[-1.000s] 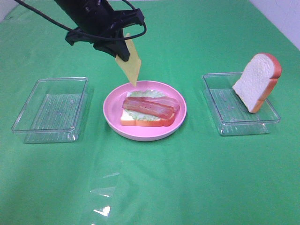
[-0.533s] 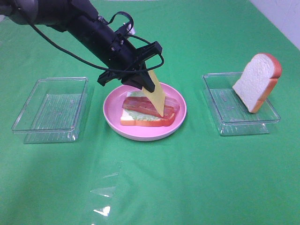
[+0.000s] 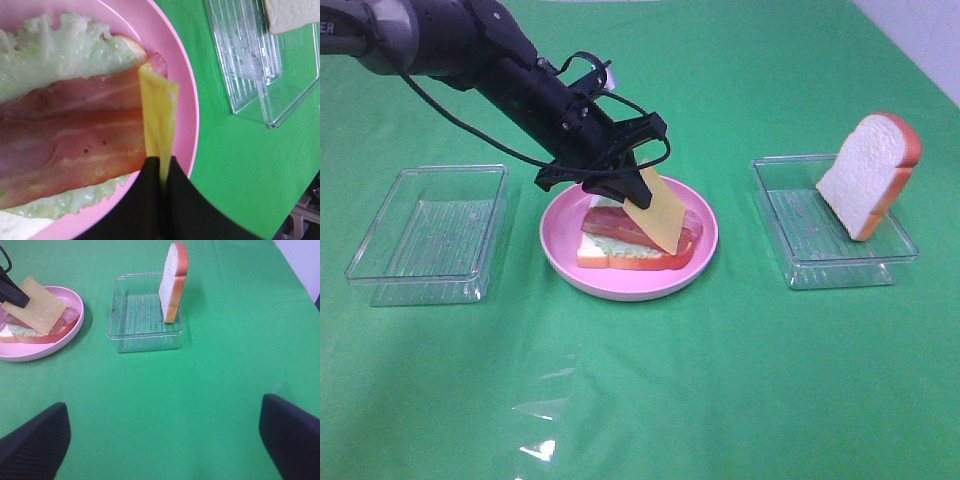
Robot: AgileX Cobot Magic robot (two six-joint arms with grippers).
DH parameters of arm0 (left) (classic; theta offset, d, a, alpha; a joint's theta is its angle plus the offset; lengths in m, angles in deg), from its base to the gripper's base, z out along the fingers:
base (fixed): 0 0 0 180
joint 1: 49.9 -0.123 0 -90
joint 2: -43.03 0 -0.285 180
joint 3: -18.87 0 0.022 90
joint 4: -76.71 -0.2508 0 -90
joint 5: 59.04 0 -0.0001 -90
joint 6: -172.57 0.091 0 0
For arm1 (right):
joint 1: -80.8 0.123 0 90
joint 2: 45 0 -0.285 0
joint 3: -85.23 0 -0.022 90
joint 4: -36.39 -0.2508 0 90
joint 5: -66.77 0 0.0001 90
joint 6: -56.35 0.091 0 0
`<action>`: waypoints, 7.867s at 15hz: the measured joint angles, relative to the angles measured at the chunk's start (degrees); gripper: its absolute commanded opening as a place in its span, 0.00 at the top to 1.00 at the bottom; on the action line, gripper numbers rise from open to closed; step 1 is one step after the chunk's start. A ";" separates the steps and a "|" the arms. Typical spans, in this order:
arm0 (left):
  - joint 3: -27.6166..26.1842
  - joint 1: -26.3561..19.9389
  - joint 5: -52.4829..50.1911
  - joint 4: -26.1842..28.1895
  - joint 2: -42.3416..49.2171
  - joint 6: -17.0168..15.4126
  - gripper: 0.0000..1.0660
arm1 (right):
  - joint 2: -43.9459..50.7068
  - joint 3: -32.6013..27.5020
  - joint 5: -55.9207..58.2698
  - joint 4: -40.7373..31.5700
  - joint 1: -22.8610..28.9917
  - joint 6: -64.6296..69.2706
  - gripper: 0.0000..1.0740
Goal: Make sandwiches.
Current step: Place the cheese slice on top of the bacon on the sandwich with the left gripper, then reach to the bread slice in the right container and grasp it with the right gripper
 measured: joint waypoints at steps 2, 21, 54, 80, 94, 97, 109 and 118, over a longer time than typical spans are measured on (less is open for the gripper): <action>0.00 0.00 -0.40 -0.52 0.00 0.17 1.00 | 0.00 0.00 0.00 0.00 0.00 0.00 0.09; -14.73 -12.89 18.22 -44.63 8.71 -12.72 0.06 | 0.00 0.00 0.00 0.00 0.00 0.00 0.09; 75.92 -23.43 -4.47 -43.03 132.18 -10.71 0.09 | 0.00 0.00 0.00 0.00 0.00 0.00 0.09; 74.48 -23.43 9.22 -44.98 132.81 -10.89 0.09 | 0.00 0.00 0.00 -0.06 0.00 0.00 0.09; 74.48 -23.43 9.22 -44.98 132.81 -11.06 0.09 | -4.18 0.52 0.46 0.06 0.00 0.97 0.09; 74.48 -23.43 9.22 -44.98 132.81 -11.06 0.09 | -24.58 6.47 0.46 -2.01 0.00 1.55 0.09; 74.48 -23.43 9.22 -44.98 132.81 -11.06 0.09 | -87.49 48.30 -0.69 -2.35 0.00 -0.11 0.10; 74.48 -23.43 9.22 -44.63 132.81 -11.06 0.09 | -116.65 75.57 7.91 -2.18 0.00 -3.50 0.11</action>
